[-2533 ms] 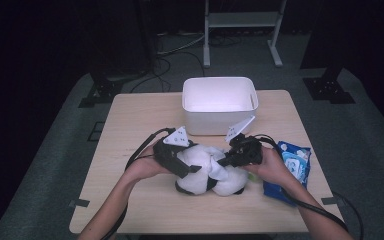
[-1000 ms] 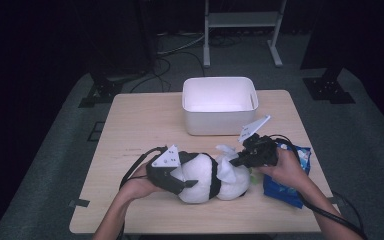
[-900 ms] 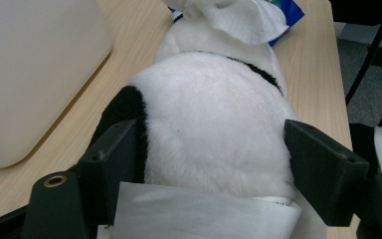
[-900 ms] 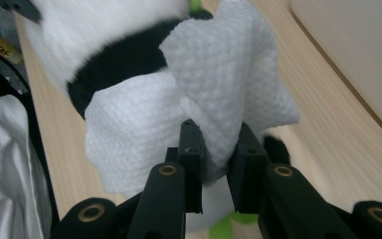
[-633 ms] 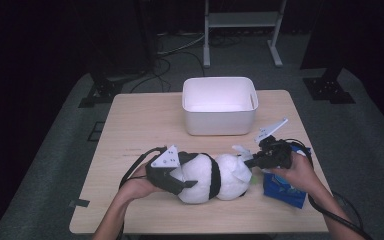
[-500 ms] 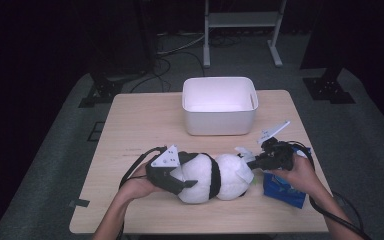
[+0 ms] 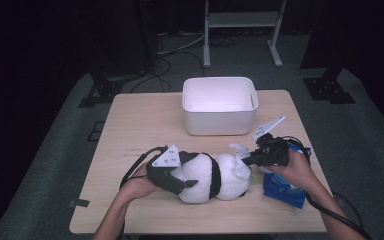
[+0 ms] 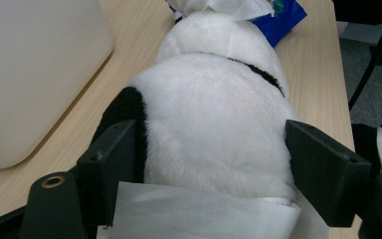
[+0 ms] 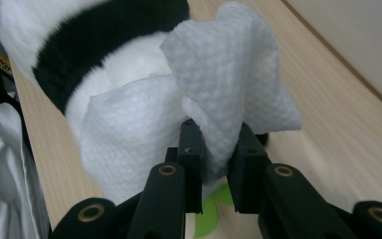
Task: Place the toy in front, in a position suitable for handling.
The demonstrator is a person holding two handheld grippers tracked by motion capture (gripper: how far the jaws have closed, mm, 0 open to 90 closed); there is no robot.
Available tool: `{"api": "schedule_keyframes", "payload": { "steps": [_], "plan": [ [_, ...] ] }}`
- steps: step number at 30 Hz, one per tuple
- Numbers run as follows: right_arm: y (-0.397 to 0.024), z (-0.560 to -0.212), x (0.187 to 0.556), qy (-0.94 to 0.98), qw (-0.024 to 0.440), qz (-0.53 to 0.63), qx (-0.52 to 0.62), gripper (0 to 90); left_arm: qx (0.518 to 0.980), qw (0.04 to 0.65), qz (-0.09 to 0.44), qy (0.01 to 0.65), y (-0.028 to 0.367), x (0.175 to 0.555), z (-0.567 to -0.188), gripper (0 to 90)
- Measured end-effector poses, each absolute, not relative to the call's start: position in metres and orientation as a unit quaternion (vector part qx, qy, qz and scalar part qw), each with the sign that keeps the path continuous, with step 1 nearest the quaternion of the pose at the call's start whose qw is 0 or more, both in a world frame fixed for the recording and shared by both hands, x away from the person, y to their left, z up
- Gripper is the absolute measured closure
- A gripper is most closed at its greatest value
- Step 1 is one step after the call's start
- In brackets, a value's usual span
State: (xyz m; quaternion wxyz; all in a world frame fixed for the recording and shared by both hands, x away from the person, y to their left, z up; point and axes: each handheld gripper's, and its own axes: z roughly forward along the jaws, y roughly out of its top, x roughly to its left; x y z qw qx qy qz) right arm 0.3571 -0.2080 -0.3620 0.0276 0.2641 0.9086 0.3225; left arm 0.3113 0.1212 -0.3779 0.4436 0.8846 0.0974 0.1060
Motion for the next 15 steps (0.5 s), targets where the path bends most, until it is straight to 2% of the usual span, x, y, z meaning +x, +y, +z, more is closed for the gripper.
{"api": "schedule_keyframes", "payload": {
  "steps": [8, 15],
  "plan": [
    [-0.166, -0.349, 0.361, 0.921, 0.039, 0.318, 0.222, 77.2, 0.885, 0.442, 0.108, 0.098, 0.12, 0.311, -0.378, 21.7],
    [-0.137, -0.35, 0.365, 0.929, 0.025, 0.313, 0.194, 77.1, 0.886, 0.441, 0.111, 0.095, 0.119, 0.31, -0.377, 21.7]
  ]
}}
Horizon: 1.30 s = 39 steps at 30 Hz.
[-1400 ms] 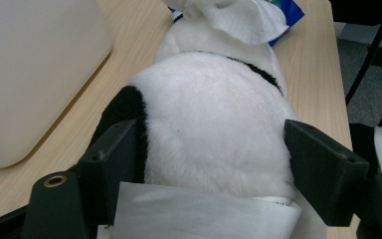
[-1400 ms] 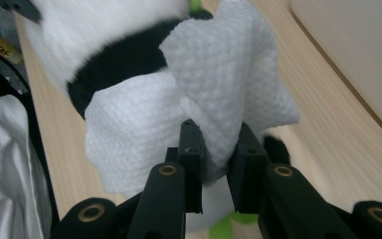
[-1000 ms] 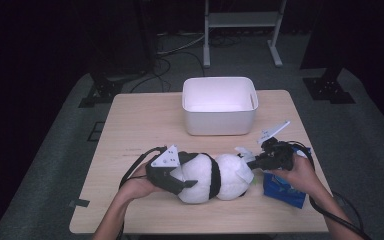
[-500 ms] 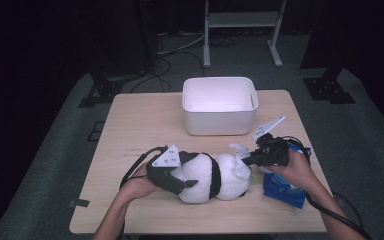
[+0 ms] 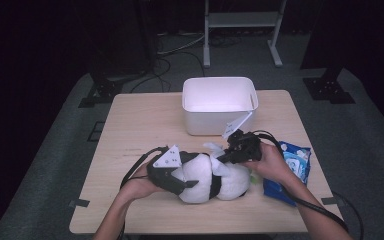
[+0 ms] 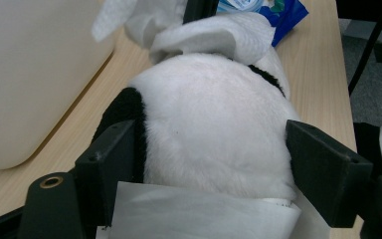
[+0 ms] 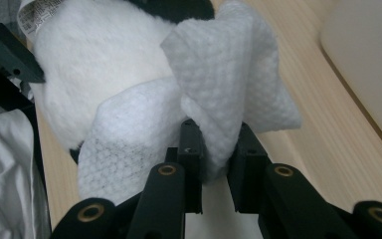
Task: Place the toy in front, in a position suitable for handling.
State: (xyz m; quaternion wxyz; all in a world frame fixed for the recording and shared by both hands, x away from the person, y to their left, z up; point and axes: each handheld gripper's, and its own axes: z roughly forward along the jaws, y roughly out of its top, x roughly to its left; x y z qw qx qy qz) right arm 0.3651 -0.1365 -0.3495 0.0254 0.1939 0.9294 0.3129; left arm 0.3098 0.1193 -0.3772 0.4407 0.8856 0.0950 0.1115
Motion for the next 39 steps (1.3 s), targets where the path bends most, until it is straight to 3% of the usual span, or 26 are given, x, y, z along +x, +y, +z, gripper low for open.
{"api": "schedule_keyframes", "payload": {
  "steps": [11, 39],
  "plan": [
    [-0.118, -0.341, 0.366, 0.935, 0.026, 0.307, 0.173, 77.2, 0.888, 0.436, 0.116, 0.089, 0.119, 0.308, -0.377, 21.7],
    [-0.19, -0.35, 0.362, 0.92, 0.028, 0.305, 0.244, 77.0, 0.887, 0.439, 0.114, 0.087, 0.117, 0.308, -0.377, 21.7]
  ]
}}
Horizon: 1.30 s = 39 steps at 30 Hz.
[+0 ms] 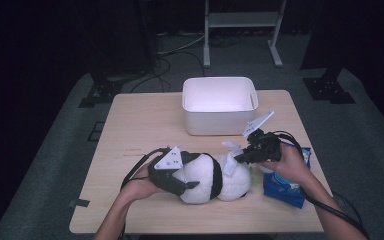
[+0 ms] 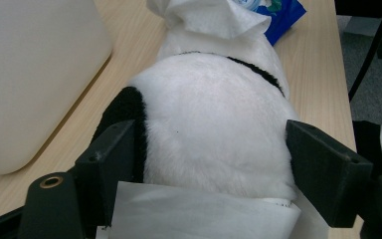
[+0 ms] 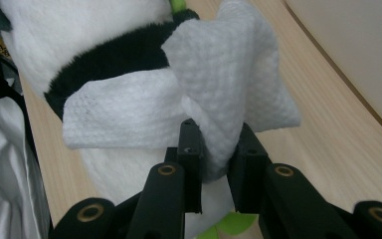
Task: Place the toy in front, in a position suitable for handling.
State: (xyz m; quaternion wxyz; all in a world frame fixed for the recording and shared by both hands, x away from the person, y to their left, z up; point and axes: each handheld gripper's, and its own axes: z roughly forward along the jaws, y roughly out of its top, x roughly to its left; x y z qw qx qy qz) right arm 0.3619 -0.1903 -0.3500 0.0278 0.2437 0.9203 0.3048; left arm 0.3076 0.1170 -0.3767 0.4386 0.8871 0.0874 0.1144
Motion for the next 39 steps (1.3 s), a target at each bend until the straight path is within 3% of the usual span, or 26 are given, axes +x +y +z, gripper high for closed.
{"api": "schedule_keyframes", "payload": {
  "steps": [12, 28, 39],
  "plan": [
    [-0.211, -0.357, 0.359, 0.919, 0.028, 0.293, 0.262, 76.9, 0.888, 0.438, 0.113, 0.09, 0.117, 0.309, -0.376, 21.7],
    [-0.148, -0.347, 0.364, 0.93, 0.023, 0.307, 0.202, 76.9, 0.885, 0.441, 0.11, 0.096, 0.118, 0.312, -0.376, 21.4],
    [-0.156, -0.353, 0.359, 0.93, 0.017, 0.306, 0.203, 77.0, 0.881, 0.45, 0.105, 0.101, 0.117, 0.309, -0.37, 16.0]
  ]
}}
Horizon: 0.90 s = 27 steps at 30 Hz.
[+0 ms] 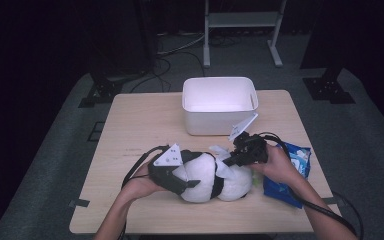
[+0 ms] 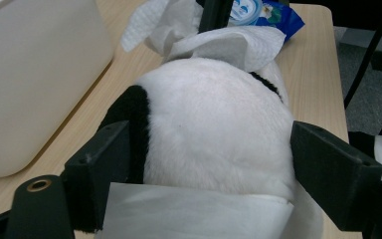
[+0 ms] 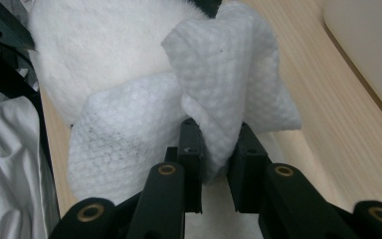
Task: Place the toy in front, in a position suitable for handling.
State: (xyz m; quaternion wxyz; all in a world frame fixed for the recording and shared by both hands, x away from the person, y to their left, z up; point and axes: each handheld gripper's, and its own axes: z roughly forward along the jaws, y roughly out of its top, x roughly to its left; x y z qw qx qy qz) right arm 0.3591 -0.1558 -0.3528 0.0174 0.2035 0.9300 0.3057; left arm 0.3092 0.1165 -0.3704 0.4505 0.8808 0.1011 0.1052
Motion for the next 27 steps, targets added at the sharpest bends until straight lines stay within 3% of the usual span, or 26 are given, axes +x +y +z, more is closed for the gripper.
{"api": "schedule_keyframes", "payload": {
  "steps": [8, 22, 27],
  "plan": [
    [-0.168, -0.354, 0.349, 0.926, 0.028, 0.315, 0.205, 77.0, 0.881, 0.449, 0.07, 0.131, 0.122, 0.315, -0.378, 9.3],
    [-0.192, -0.36, 0.333, 0.92, 0.03, 0.325, 0.216, 77.3, 0.877, 0.455, -0.002, 0.152, 0.116, 0.327, -0.406, 4.9],
    [-0.194, -0.362, 0.329, 0.92, 0.021, 0.33, 0.21, 77.5, 0.867, 0.467, -0.055, 0.167, 0.112, 0.336, -0.42, 4.5]
  ]
}}
